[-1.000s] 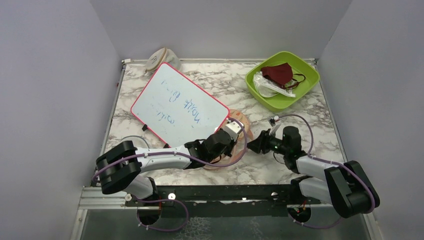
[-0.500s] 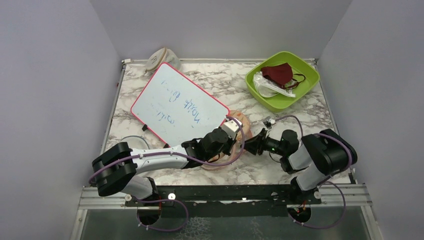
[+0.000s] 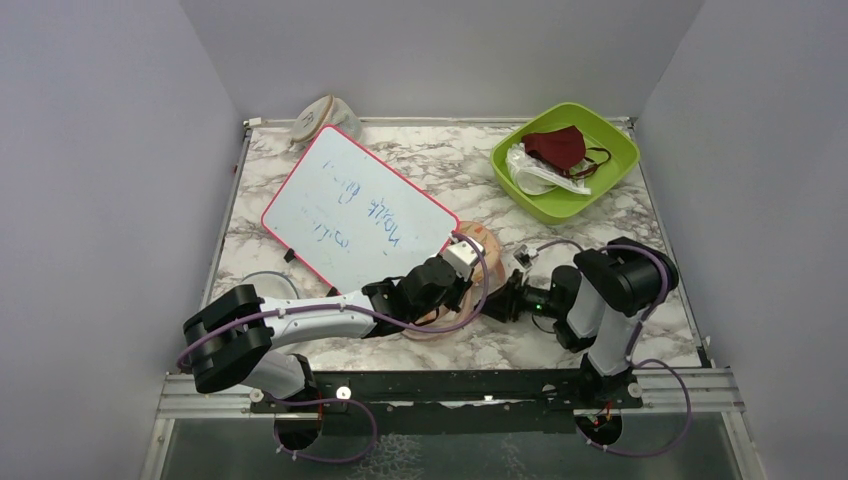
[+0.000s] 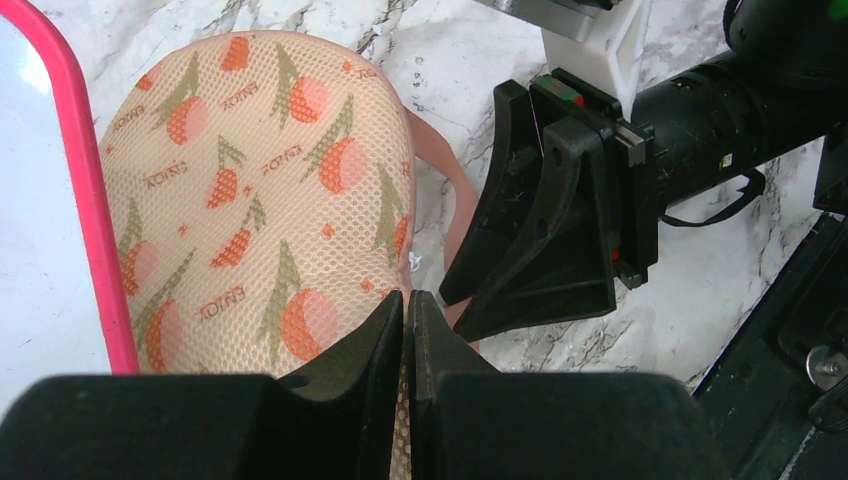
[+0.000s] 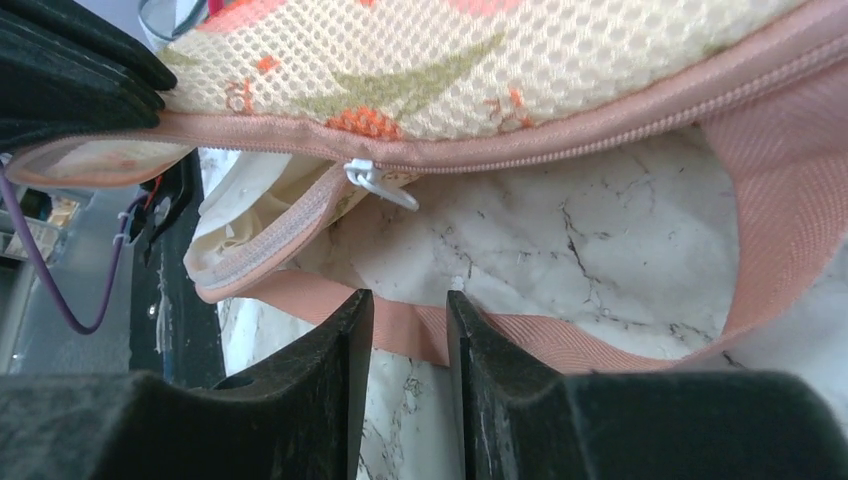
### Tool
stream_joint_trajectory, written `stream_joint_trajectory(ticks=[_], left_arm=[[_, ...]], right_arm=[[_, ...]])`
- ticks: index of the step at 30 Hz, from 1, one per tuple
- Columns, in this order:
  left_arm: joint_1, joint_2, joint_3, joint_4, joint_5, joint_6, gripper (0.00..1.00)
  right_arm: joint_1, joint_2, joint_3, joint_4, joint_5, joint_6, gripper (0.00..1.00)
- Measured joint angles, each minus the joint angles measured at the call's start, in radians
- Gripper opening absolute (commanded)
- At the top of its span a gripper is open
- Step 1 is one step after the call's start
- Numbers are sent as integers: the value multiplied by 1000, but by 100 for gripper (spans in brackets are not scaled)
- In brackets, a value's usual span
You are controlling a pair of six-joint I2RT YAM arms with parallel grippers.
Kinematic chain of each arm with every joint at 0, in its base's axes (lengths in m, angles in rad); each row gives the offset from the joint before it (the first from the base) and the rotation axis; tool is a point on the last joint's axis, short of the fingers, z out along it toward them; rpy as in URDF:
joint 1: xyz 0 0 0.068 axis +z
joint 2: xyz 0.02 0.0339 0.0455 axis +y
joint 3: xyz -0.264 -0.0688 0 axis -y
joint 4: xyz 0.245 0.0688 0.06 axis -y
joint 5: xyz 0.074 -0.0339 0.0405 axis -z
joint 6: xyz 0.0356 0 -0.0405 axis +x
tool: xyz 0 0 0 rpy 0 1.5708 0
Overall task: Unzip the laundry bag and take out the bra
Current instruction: Unzip the laundry bag at the center of the board.
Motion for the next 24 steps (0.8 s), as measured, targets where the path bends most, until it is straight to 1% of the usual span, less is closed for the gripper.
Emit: stream_joint_trajectory(ticks=[3, 7, 10, 12, 14, 16, 19, 24], left_arm=[[0, 0, 0, 0, 2, 0, 0], [0, -1, 0, 0, 4, 0, 0], [0, -2, 0, 0, 5, 0, 0], [0, -3, -2, 0, 5, 0, 0], [0, -4, -2, 1, 5, 0, 0], [0, -4, -2, 2, 6, 0, 0], [0, -6, -2, 5, 8, -2, 0], [11, -38, -13, 8, 7, -11, 0]], right_arm=[[0, -27, 0, 0, 11, -7, 34], [5, -121, 2, -6, 32, -34, 37], [6, -276, 6, -65, 72, -80, 40], [8, -413, 21, -163, 109, -125, 43], [10, -493, 32, -231, 134, -164, 43], [11, -523, 34, -282, 148, -193, 43], [11, -517, 33, -336, 147, -208, 43], [11, -514, 16, -347, 152, -211, 39]])
